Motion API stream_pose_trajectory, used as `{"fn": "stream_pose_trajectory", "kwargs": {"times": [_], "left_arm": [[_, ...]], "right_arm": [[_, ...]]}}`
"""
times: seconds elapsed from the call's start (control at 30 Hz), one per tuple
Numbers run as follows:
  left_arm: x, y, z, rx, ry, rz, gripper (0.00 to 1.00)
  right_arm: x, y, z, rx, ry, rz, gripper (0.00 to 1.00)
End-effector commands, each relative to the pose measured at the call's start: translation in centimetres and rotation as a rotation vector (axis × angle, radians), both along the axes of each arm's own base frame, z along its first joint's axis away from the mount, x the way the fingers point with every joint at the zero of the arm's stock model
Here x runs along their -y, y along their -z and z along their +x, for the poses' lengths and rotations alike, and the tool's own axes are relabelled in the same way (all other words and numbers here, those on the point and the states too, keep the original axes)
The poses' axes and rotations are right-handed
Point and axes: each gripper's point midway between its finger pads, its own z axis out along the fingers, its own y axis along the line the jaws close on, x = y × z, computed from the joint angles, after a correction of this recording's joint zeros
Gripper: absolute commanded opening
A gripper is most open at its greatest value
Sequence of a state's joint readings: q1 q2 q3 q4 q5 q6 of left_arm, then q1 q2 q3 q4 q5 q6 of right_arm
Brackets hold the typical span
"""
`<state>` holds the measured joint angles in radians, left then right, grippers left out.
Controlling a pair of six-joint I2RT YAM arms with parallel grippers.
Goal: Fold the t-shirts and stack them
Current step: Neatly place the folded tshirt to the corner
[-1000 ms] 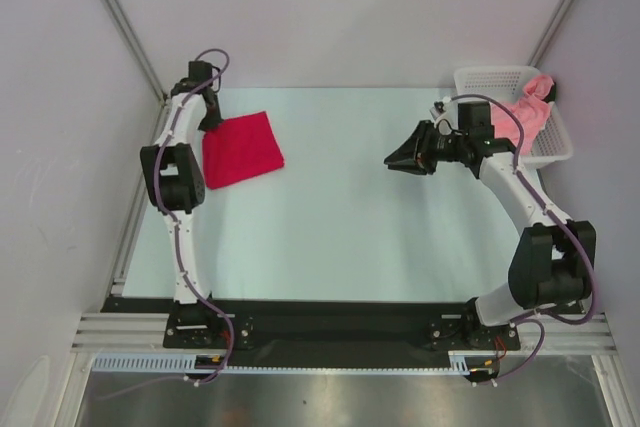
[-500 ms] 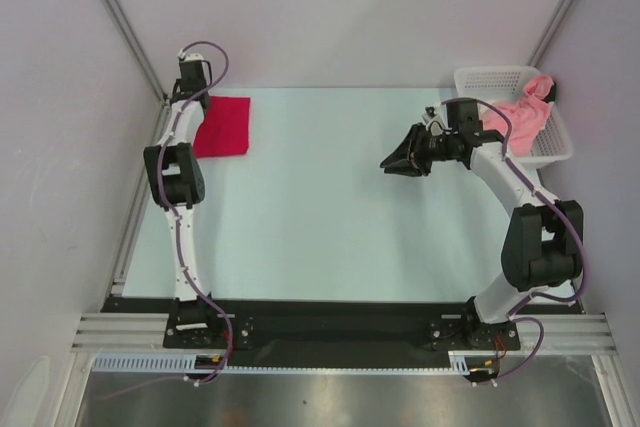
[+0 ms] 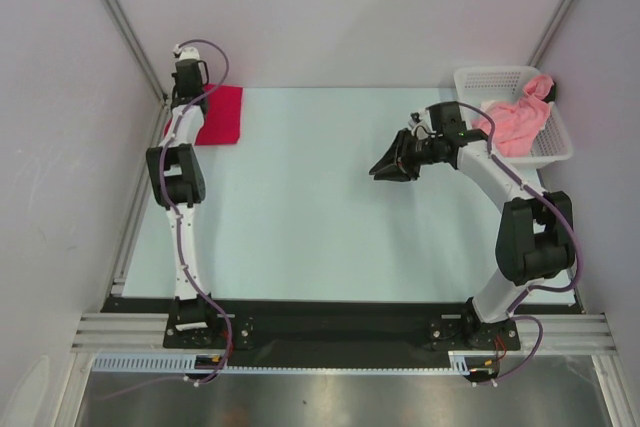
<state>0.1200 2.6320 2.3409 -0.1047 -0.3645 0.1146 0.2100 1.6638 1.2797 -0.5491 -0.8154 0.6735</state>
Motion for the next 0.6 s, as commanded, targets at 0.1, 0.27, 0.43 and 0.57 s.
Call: {"fn": "stream_pose_trajectory", "kwargs": {"times": [0.1, 0.27, 0.43, 0.57], "left_arm": [[-2.3, -6.3, 1.6, 0.206, -0.047, 0.061, 0.00], [-2.7, -7.3, 1.7, 0.240, -0.069, 0.069, 0.70], [-2.0, -11.4, 1.0, 0.281, -0.084, 0.080, 1.00], [1.3, -13.5, -1.8, 0.242, -0.058, 0.037, 1.00]], "right_arm": [[-1.0, -1.6, 1.1, 0.044, 0.011, 0.009, 0.30], [-1.3, -1.5, 1.2, 0.036, 0.013, 0.014, 0.30], [-1.8, -1.7, 0.9, 0.032, 0.001, 0.019, 0.30], [-1.8, -2.7, 0.4, 0.063, 0.000, 0.022, 0.30]]}}
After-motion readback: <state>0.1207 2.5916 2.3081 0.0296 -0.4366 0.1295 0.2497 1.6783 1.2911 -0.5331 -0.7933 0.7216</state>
